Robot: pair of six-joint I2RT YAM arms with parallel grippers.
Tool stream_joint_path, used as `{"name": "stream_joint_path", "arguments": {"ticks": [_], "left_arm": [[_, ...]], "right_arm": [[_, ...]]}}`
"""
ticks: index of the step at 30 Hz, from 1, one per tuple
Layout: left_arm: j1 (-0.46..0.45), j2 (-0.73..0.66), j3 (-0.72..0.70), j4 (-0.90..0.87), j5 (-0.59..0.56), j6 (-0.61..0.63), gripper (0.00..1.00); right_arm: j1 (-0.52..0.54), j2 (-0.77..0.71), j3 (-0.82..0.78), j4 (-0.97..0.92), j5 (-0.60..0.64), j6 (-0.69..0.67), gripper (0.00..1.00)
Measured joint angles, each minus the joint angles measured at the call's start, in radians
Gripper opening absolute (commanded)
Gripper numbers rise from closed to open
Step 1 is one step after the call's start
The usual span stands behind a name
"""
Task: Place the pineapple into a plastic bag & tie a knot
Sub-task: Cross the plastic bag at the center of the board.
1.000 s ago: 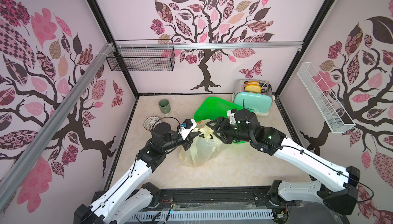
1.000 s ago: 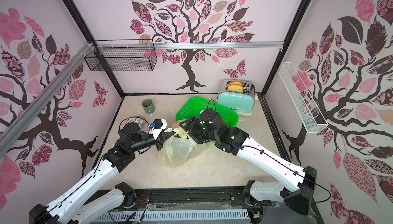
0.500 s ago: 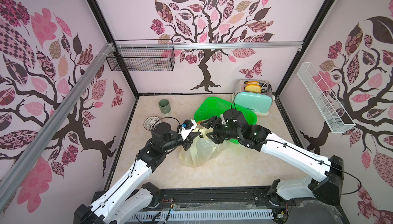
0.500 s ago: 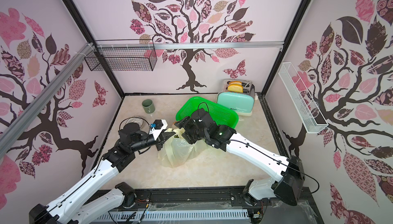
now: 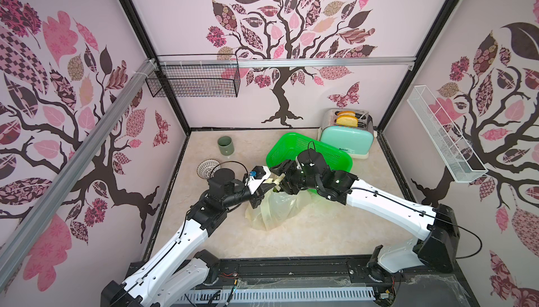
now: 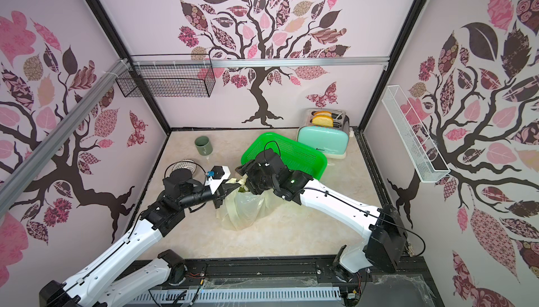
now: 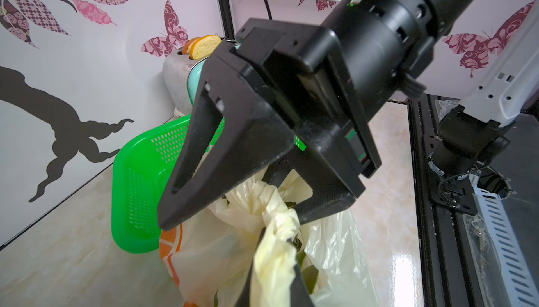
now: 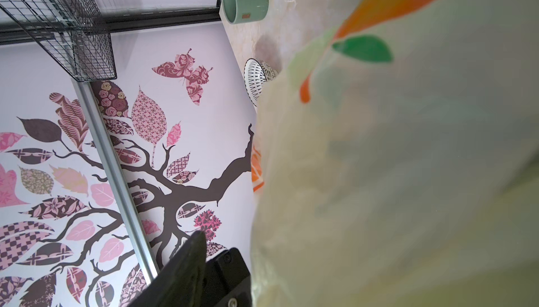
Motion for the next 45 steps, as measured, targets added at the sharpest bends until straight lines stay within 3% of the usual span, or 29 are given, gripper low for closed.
{"name": "stream_joint_path", "arguments": {"ticks": [8, 14, 24, 26, 31, 34, 45], "left_arm": [[-0.021, -0.04, -0.017, -0.015, -0.003, 0.009, 0.0], [-0.029, -0.046, -0.022, -0.006, -0.018, 0.01, 0.0], [-0.057, -0.081, -0.07, 0.015, -0.034, 0.006, 0.04], [-0.063, -0.09, -0.079, 0.016, -0.035, 0.006, 0.08], [-0.08, -0.107, -0.095, 0.016, -0.036, 0.008, 0.38], [-0.086, -0.126, -0.114, 0.013, -0.035, 0.018, 0.49], [-0.087, -0.223, -0.125, -0.06, -0.131, 0.054, 0.6]], "right_arm": [[0.0, 0.014, 0.0, 0.077, -0.024, -0.011, 0.47], [-0.001, 0.012, -0.023, 0.116, -0.043, -0.029, 0.28], [-0.007, -0.024, -0.143, 0.243, -0.122, -0.08, 0.11], [-0.008, -0.029, -0.159, 0.269, -0.135, -0.089, 0.08], [-0.014, -0.029, -0.171, 0.327, -0.16, -0.117, 0.01], [-0.026, -0.031, -0.186, 0.364, -0.174, -0.135, 0.0], [-0.058, -0.068, -0.242, 0.415, -0.212, -0.188, 0.0]]}}
